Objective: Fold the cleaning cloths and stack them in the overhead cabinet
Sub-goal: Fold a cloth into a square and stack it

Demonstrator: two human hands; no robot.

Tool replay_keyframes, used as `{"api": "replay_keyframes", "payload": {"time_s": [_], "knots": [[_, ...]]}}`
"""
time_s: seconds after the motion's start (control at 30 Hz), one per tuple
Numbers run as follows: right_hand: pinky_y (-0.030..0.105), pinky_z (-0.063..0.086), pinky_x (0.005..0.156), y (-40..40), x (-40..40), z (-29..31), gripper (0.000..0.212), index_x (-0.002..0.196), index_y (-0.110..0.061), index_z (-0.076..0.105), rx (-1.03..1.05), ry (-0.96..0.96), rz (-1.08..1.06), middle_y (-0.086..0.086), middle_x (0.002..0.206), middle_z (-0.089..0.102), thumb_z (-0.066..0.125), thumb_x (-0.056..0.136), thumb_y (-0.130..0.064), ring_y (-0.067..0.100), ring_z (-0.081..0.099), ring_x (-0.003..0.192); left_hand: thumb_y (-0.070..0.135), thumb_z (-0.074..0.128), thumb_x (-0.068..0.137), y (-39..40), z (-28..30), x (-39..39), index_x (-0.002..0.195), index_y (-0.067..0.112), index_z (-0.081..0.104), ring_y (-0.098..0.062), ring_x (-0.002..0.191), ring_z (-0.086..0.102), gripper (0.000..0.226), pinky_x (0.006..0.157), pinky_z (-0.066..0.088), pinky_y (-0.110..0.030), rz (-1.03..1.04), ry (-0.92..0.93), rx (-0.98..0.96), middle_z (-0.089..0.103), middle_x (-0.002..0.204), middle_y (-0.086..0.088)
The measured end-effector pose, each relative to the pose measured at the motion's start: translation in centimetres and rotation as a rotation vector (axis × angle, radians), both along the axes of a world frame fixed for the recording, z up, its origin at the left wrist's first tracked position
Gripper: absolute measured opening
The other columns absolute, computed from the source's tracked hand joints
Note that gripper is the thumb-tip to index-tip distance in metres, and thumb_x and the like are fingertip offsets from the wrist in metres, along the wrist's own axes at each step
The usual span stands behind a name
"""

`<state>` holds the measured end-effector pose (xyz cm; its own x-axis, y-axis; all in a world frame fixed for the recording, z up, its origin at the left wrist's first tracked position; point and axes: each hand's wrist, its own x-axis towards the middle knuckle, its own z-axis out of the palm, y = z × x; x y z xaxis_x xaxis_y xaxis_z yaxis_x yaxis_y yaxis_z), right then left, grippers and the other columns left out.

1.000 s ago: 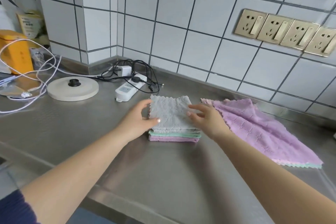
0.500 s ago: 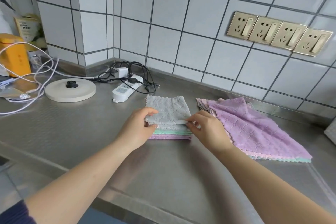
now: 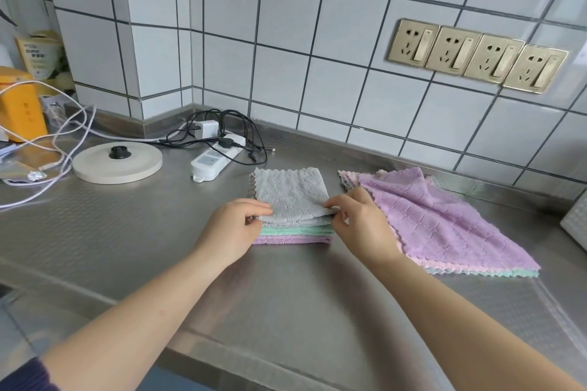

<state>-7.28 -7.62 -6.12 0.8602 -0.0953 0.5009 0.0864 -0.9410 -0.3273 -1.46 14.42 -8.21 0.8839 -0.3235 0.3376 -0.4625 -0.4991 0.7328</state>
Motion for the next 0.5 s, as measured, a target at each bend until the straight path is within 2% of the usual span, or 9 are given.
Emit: {"api": "replay_keyframes", "payload": {"time_s": [0.13, 0.2, 0.3, 0.37, 0.43, 0.5], "knots": [[0.032, 0.048, 0.067, 0.5, 0.4, -0.3, 0.029, 0.109, -0.022, 0.062, -0.051, 0.067, -0.027, 0.000, 0.101, 0.050, 0.064, 0.080, -0.019, 0.025, 0.060, 0.080, -0.004, 0.053, 0.082, 0.1, -0.1, 0.1, 0.101, 0.019, 0.074, -0.001, 0.096, 0.057, 0.036, 0.076, 0.032, 0.005, 0.004, -0.020, 0.020, 0.064, 0.113, 0.013], [0.033, 0.046, 0.067, 0.6, 0.8, -0.2, 0.029, 0.108, -0.021, 0.063, -0.026, 0.058, -0.037, 0.003, 0.102, 0.051, 0.061, 0.081, -0.013, 0.028, 0.059, 0.082, -0.004, 0.053, 0.082, 0.2, -0.1, 0.2, 0.100, 0.019, 0.074, -0.002, 0.095, 0.058, 0.036, 0.077, 0.033, 0.003, 0.002, -0.011, 0.028, 0.064, 0.114, 0.013], [0.033, 0.047, 0.071, 0.5, 1.0, -0.6, 0.028, 0.106, -0.021, 0.067, -0.013, 0.079, -0.043, 0.001, 0.096, 0.050, 0.058, 0.083, -0.009, 0.026, 0.058, 0.085, -0.001, 0.053, 0.082, 0.5, -0.1, 0.1, 0.101, 0.019, 0.073, -0.004, 0.104, 0.059, 0.034, 0.088, 0.039, -0.010, -0.009, 0.002, 0.041, 0.065, 0.117, 0.009], [0.034, 0.048, 0.081, 0.0, 0.8, -0.8, 0.026, 0.109, -0.025, 0.069, 0.019, 0.148, -0.010, -0.002, 0.095, 0.049, 0.060, 0.086, -0.017, 0.019, 0.057, 0.087, 0.019, 0.051, 0.084, 0.8, 0.0, -0.5, 0.105, 0.023, 0.072, -0.007, 0.109, 0.058, 0.030, 0.092, 0.040, -0.018, -0.034, -0.089, 0.164, 0.064, 0.120, 0.012], [0.025, 0.042, 0.091, -0.7, 0.4, -0.5, 0.024, 0.110, -0.027, 0.070, 0.067, 0.196, 0.042, -0.003, 0.101, 0.052, 0.059, 0.089, -0.032, 0.012, 0.054, 0.093, 0.047, 0.035, 0.076, 1.3, 0.5, -1.3, 0.108, 0.033, 0.070, -0.012, 0.111, 0.055, 0.049, 0.091, 0.037, -0.027, -0.010, -0.270, 0.387, 0.060, 0.122, 0.020], [0.017, 0.033, 0.095, -1.0, 0.1, 0.5, 0.028, 0.110, -0.026, 0.070, 0.088, 0.181, 0.063, -0.001, 0.115, 0.055, 0.052, 0.093, -0.039, 0.012, 0.051, 0.110, 0.050, 0.026, 0.072, 1.4, 1.4, -1.2, 0.107, 0.036, 0.069, -0.017, 0.110, 0.053, 0.057, 0.088, 0.034, -0.033, 0.023, -0.388, 0.427, 0.061, 0.123, 0.018]]}}
